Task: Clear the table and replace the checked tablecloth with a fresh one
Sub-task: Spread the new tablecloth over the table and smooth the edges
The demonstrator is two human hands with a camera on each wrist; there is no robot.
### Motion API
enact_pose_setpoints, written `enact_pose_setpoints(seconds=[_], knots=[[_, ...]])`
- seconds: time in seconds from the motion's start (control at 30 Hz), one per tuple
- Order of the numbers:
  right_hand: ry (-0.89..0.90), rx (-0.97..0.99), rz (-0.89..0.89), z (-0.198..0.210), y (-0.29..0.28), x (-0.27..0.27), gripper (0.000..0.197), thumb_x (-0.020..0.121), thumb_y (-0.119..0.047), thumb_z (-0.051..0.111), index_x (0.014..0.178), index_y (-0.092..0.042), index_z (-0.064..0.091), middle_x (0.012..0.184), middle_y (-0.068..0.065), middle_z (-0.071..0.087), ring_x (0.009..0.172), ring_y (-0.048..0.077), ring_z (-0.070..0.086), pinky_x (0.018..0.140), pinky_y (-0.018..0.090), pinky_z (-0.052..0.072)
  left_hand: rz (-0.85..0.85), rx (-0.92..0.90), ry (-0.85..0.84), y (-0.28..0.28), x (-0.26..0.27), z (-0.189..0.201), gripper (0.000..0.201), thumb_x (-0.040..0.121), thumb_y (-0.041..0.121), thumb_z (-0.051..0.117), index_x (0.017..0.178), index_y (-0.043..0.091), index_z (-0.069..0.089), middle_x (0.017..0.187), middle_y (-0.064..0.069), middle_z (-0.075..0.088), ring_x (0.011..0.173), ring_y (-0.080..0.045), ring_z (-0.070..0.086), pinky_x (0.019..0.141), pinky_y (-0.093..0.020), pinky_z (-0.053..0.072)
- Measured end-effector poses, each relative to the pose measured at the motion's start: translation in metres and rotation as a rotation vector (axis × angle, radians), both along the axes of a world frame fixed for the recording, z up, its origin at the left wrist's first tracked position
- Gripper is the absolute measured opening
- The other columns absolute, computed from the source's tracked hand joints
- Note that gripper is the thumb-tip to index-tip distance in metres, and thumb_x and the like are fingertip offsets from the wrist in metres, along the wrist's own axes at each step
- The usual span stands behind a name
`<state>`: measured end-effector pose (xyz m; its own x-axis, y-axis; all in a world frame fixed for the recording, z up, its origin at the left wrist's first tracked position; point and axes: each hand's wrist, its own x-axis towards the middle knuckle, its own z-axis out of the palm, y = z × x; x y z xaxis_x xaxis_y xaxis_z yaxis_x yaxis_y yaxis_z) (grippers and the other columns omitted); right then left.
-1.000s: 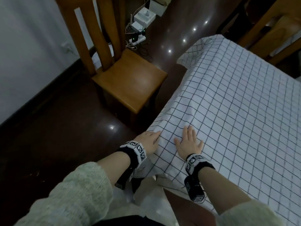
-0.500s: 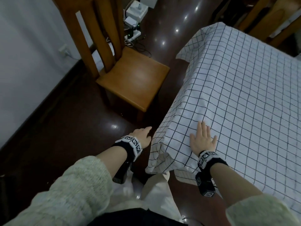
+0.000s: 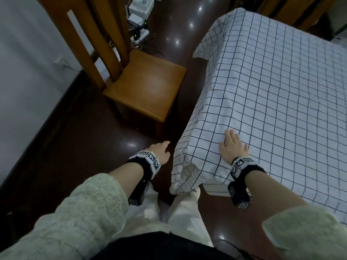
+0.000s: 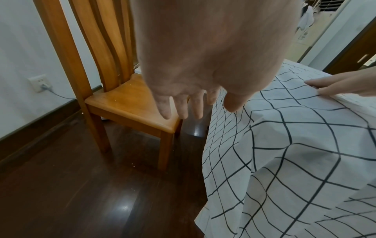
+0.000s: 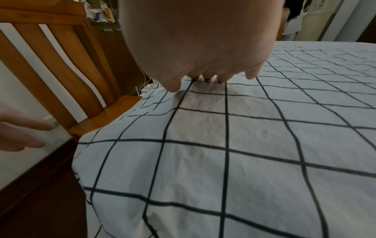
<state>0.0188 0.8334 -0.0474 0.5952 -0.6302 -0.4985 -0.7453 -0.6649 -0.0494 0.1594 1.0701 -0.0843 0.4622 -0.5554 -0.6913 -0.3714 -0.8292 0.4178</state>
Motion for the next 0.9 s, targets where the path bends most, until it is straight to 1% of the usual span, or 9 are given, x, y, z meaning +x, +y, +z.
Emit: enact_pose_setpoints(seconds=[0.13, 0.23, 0.33, 0.5, 0.57, 0.63, 0.77, 0.83, 0.9], knots=[[-0.055, -0.016, 0.005, 0.001, 0.007, -0.01, 0.059, 0.102, -0.036, 0.024, 0.154, -0.027, -0.002, 0.162, -0.006, -0.007, 0.149, 0.014, -0.003, 0.12, 0.047, 0.002, -0.03, 0.012, -0.017, -0.002, -0.004, -0.002, 0.058, 0.096, 0.034, 0.039, 0.15, 0.024, 0.021, 0.145, -0.01, 0.042, 0.126, -0.031, 0.047, 0.103, -0.047, 0.041], [-0.1, -0.014, 0.032, -0.001, 0.013, -0.025, 0.057, 0.102, -0.031, 0.025, 0.154, -0.026, 0.001, 0.162, -0.006, -0.004, 0.149, 0.013, -0.002, 0.121, 0.046, 0.004, -0.056, 0.026, -0.018, -0.008, -0.009, -0.003, 0.058, 0.097, 0.033, 0.039, 0.15, 0.024, 0.02, 0.146, -0.01, 0.04, 0.128, -0.031, 0.044, 0.104, -0.047, 0.04], [-0.129, -0.001, 0.033, -0.003, 0.012, -0.041, 0.055, 0.101, -0.029, 0.028, 0.153, -0.026, 0.01, 0.162, -0.006, 0.002, 0.149, 0.013, 0.001, 0.12, 0.043, 0.005, -0.085, 0.029, -0.025, -0.018, -0.015, 0.0, 0.057, 0.097, 0.033, 0.04, 0.15, 0.024, 0.02, 0.148, -0.01, 0.038, 0.13, -0.032, 0.043, 0.106, -0.047, 0.038], [-0.234, -0.028, 0.003, -0.002, 0.001, -0.063, 0.051, 0.1, -0.027, 0.035, 0.15, -0.022, 0.025, 0.16, -0.003, 0.017, 0.147, 0.015, 0.013, 0.12, 0.038, 0.01, -0.092, -0.041, -0.066, -0.038, -0.028, 0.013, 0.052, 0.097, 0.03, 0.042, 0.147, 0.023, 0.027, 0.144, -0.011, 0.042, 0.127, -0.032, 0.045, 0.104, -0.047, 0.04], [-0.236, 0.013, 0.023, 0.0, -0.007, -0.07, 0.051, 0.101, -0.028, 0.034, 0.151, -0.022, 0.024, 0.16, -0.003, 0.016, 0.147, 0.016, 0.013, 0.12, 0.038, 0.011, -0.082, -0.087, -0.088, -0.048, -0.033, 0.019, 0.052, 0.097, 0.029, 0.042, 0.146, 0.024, 0.028, 0.144, -0.01, 0.041, 0.126, -0.031, 0.047, 0.102, -0.047, 0.041], [-0.24, 0.112, 0.055, 0.003, -0.018, -0.075, 0.052, 0.102, -0.029, 0.035, 0.152, -0.021, 0.023, 0.16, -0.003, 0.015, 0.147, 0.017, 0.014, 0.118, 0.036, 0.013, -0.069, -0.131, -0.116, -0.061, -0.04, 0.025, 0.051, 0.097, 0.028, 0.042, 0.146, 0.024, 0.028, 0.146, -0.008, 0.039, 0.124, -0.03, 0.048, 0.099, -0.046, 0.044], [-0.345, 0.305, -0.002, 0.02, -0.049, -0.091, 0.046, 0.1, -0.029, 0.042, 0.146, -0.019, 0.038, 0.153, 0.0, 0.035, 0.138, 0.019, 0.035, 0.113, 0.032, 0.028, -0.059, -0.201, -0.217, -0.097, -0.068, 0.037, 0.05, 0.096, 0.025, 0.041, 0.145, 0.023, 0.031, 0.15, -0.003, 0.035, 0.127, -0.027, 0.046, 0.097, -0.042, 0.045], [-0.386, 0.31, -0.014, 0.025, -0.066, -0.11, 0.044, 0.1, -0.029, 0.043, 0.144, -0.02, 0.041, 0.152, -0.001, 0.036, 0.136, 0.019, 0.038, 0.111, 0.031, 0.03, -0.064, -0.257, -0.289, -0.119, -0.089, 0.04, 0.048, 0.096, 0.025, 0.042, 0.144, 0.023, 0.034, 0.15, 0.001, 0.036, 0.13, -0.024, 0.042, 0.101, -0.04, 0.042], [-0.36, 0.282, -0.005, 0.023, -0.088, -0.139, 0.045, 0.1, -0.029, 0.042, 0.145, -0.021, 0.04, 0.156, -0.004, 0.029, 0.138, 0.018, 0.035, 0.112, 0.032, 0.029, -0.082, -0.295, -0.342, -0.144, -0.113, 0.041, 0.05, 0.096, 0.025, 0.043, 0.145, 0.023, 0.033, 0.152, 0.002, 0.032, 0.136, -0.021, 0.034, 0.108, -0.038, 0.034]])
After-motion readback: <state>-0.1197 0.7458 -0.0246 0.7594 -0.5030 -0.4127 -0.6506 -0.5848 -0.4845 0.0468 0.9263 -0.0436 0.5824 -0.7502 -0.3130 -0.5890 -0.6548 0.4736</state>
